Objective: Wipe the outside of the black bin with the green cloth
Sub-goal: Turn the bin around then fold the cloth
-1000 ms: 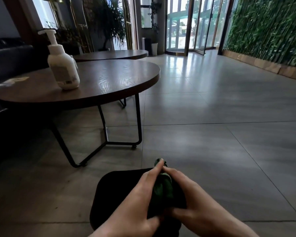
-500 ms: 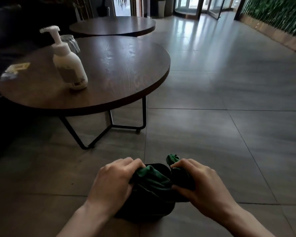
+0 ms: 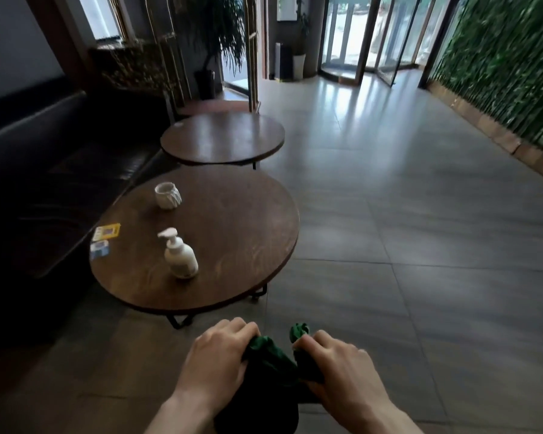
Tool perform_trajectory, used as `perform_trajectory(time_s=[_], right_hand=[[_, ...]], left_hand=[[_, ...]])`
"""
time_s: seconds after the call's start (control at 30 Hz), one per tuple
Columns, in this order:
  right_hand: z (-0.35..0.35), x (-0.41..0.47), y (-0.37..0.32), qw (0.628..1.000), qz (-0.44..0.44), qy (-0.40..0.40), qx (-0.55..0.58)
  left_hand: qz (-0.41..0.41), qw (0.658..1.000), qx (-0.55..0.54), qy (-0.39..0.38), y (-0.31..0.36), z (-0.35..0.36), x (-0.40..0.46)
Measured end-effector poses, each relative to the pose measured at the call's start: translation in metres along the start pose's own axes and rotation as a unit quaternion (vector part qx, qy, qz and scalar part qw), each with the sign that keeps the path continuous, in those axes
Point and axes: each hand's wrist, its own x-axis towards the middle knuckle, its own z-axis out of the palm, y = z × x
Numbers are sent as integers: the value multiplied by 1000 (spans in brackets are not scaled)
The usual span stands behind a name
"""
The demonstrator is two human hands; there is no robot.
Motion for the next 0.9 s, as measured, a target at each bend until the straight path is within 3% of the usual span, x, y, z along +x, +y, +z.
perform_trajectory(time_s=[0.2, 0.3, 0.7, 0.9], right_hand=[[-69, 17, -28, 999, -30, 14, -11], [-78, 39, -36, 999, -31, 21, -19], [-85, 182, -51, 999, -4, 29, -38], [-77, 244, -31, 999, 29, 15, -27]], left_hand=[[7, 998, 33, 48, 9, -65, 19], [9, 997, 62, 33, -3, -75, 31], [29, 998, 52, 38, -98, -66, 136], [-6, 998, 65, -22, -131, -52, 191]])
